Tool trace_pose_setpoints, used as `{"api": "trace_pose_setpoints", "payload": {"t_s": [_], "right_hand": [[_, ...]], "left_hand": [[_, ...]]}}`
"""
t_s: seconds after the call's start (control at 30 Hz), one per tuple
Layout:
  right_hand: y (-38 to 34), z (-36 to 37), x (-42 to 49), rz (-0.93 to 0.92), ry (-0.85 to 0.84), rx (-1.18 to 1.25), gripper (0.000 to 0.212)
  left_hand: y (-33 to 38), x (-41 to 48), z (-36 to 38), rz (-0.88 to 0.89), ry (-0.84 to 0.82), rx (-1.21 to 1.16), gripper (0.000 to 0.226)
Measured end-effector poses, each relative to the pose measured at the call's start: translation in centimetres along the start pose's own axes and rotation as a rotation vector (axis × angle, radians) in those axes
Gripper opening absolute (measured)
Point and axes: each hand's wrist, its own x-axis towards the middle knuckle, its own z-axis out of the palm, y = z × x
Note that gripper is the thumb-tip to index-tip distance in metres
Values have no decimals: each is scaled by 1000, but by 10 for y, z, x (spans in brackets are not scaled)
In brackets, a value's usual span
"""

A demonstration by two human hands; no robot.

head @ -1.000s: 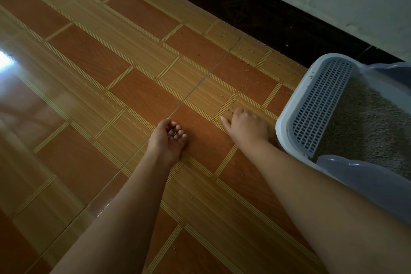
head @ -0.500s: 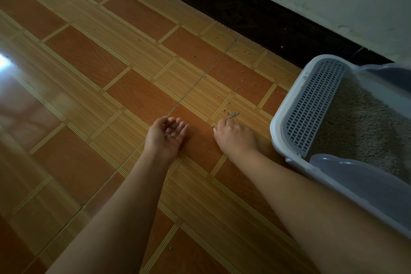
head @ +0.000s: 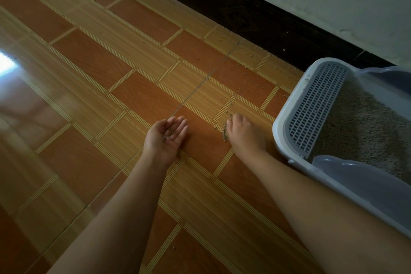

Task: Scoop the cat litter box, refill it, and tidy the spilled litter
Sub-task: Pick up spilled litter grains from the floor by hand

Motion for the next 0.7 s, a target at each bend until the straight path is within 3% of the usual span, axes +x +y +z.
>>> {"api": "trace_pose_setpoints", "payload": {"t_s": [0.27,0.43,0.53,0.63,0.7], "right_hand": [[8,6,7,187,150,324,22],[13,18,-4,-53,201,354,27],[18,20,-7,-47,270,417,36],[22,20,-4,11,119,396,50],[21,21,-3,-77,-19,307,57]], "left_hand": [[-3,3,1,-15,6,-7,28],[-4,4,1,-18,8,-6,28],[-5,4,0,-19,7,-6,27],[-4,5,0,-12,7,-12,27],[-4,5,1,-10,9,-16,27]]}}
